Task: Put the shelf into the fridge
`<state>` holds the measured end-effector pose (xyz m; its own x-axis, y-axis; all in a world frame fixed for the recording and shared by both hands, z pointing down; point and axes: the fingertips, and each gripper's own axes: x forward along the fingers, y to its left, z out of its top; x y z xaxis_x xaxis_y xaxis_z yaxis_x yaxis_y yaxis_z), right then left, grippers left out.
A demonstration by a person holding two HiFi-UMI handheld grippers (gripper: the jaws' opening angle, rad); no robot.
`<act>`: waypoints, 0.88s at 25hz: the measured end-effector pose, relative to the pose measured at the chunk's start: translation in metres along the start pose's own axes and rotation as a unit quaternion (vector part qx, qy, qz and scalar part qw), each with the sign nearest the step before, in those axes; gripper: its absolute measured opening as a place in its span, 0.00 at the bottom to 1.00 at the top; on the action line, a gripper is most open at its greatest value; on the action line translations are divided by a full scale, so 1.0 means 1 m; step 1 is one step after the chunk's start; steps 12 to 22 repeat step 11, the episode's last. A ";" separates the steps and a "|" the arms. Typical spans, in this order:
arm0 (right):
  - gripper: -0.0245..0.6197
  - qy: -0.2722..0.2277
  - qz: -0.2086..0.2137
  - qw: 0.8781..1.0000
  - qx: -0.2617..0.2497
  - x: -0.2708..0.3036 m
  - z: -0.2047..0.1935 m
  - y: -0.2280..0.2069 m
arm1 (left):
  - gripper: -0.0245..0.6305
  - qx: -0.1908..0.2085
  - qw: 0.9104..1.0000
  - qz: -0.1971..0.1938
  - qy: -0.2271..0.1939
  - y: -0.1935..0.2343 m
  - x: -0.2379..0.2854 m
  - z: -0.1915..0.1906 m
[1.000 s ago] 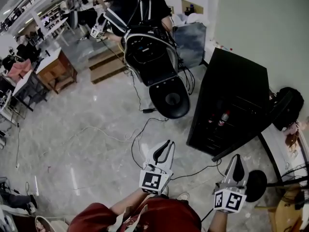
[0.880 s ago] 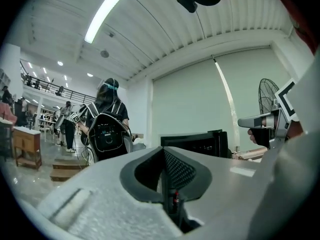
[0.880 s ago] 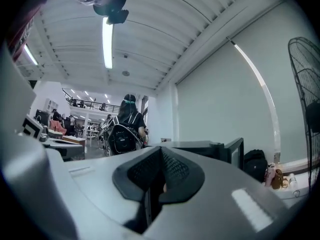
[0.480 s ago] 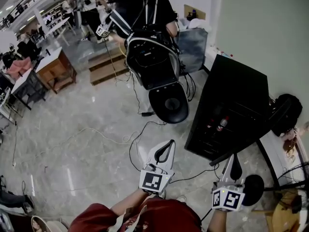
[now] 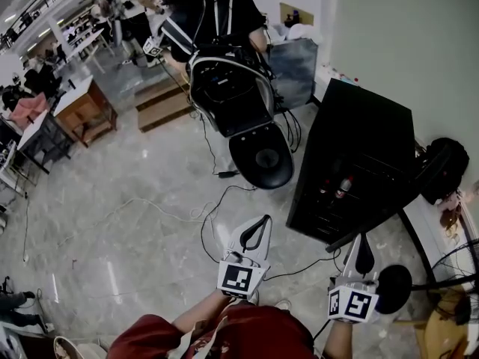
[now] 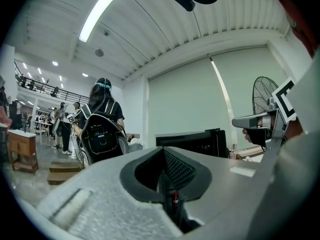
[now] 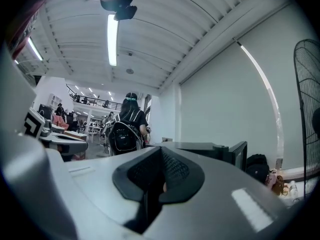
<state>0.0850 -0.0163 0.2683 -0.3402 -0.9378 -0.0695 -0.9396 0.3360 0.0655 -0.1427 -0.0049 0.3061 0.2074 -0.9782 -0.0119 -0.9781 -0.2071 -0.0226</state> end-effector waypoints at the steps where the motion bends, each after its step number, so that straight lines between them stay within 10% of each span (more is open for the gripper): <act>1: 0.04 0.000 -0.001 1.000 -0.001 -0.001 -0.001 0.000 | 0.05 0.003 1.000 -0.001 -0.001 -0.001 0.000 -0.001; 22: 0.04 -0.002 -0.003 1.000 -0.002 -0.003 -0.009 -0.004 | 0.05 0.015 1.000 0.001 -0.013 -0.004 0.002 0.000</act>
